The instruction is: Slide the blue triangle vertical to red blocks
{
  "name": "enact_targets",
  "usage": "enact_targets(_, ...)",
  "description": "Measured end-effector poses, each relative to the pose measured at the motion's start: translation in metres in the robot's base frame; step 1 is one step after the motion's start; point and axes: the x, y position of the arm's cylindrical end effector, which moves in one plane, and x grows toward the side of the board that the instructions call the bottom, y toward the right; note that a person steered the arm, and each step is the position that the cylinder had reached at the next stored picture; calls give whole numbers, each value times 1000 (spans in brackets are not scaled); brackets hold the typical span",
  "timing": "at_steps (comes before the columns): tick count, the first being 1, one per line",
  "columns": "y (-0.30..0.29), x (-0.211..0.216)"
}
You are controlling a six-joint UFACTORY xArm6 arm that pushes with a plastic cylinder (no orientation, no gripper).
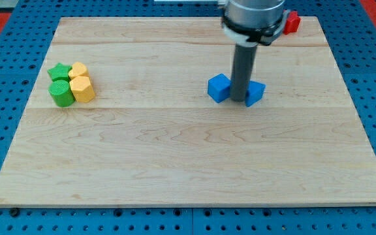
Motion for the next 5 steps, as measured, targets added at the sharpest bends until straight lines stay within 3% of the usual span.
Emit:
enact_targets(2,-3,6)
enact_targets(4,47,-8)
enact_targets(5,45,10)
